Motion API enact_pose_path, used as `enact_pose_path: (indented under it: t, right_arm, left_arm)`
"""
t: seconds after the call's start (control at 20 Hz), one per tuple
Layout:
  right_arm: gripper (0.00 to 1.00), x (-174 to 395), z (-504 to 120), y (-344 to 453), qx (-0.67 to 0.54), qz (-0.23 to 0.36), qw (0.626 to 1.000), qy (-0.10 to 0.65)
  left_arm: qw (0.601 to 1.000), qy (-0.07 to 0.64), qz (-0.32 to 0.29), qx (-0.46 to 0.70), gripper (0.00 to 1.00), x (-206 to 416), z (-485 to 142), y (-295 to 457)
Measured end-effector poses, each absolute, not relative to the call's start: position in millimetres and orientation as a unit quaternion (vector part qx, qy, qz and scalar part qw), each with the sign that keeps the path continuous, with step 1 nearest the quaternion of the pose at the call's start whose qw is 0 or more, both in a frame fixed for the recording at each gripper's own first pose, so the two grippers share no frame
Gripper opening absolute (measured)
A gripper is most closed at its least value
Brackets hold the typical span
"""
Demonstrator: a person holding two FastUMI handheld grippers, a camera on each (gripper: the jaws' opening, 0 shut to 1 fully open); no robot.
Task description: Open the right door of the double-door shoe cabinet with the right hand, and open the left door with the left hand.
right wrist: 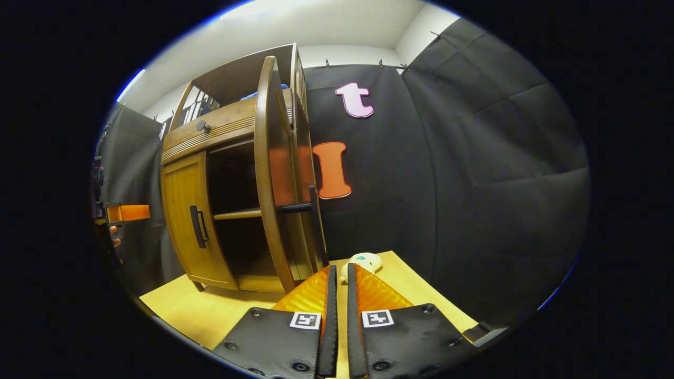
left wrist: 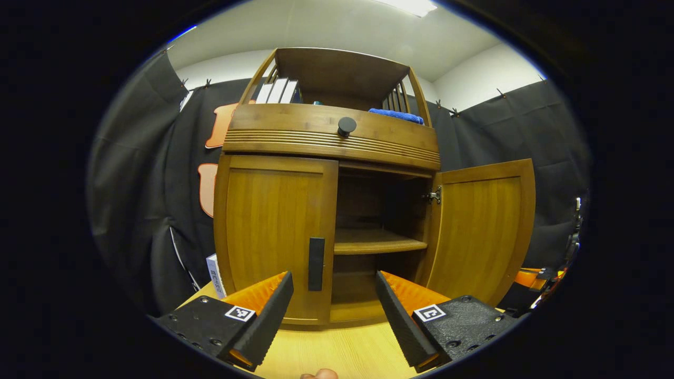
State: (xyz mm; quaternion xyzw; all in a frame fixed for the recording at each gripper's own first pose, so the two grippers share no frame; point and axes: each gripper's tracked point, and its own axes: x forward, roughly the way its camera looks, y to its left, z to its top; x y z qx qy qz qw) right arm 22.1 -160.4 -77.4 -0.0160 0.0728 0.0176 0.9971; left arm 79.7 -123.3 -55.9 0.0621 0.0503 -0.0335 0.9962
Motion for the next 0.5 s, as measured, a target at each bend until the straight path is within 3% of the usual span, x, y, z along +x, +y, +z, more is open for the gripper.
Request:
enact_pose_path:
  t: [0.4,0.45,0.5]
  right_arm:
    - [0.18,0.1,-34.1,-165.6,-0.029,-0.012,0.999,0.026]
    - [0.10,-0.7,-28.8,-168.7,-0.032,-0.017,0.999,0.020]
    - [0.21,-3.2,-24.1,-171.3,-0.032,-0.023,0.999,0.014]
  left_arm:
    - [0.995,0.057,-0.035,0.079,0.92,115.9,-73.9,-126.5]
    - [0.995,0.060,-0.036,0.077,0.92,121.2,-77.2,-126.6]
    - [0.994,0.064,-0.036,0.075,0.92,126.8,-79.7,-126.6]
